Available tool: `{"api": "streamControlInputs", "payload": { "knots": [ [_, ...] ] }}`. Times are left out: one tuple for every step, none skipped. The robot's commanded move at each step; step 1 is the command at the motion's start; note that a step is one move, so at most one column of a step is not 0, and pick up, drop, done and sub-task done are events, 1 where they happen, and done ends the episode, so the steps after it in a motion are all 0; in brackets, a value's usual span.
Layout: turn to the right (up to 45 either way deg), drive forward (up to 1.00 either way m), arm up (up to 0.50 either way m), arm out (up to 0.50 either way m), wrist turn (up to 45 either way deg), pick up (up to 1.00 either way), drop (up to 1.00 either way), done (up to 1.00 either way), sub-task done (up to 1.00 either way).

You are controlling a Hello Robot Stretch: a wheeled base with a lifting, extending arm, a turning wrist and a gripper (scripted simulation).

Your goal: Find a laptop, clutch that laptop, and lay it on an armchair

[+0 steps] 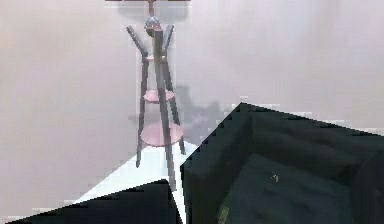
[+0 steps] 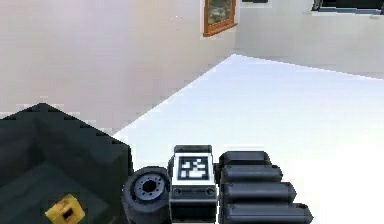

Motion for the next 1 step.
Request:
{"api": "streamControlInputs", "payload": {
  "knots": [
    [-18.0,0.0,0.0,0.0,0.0,0.0,0.0,0.0,0.0]
  ]
}}
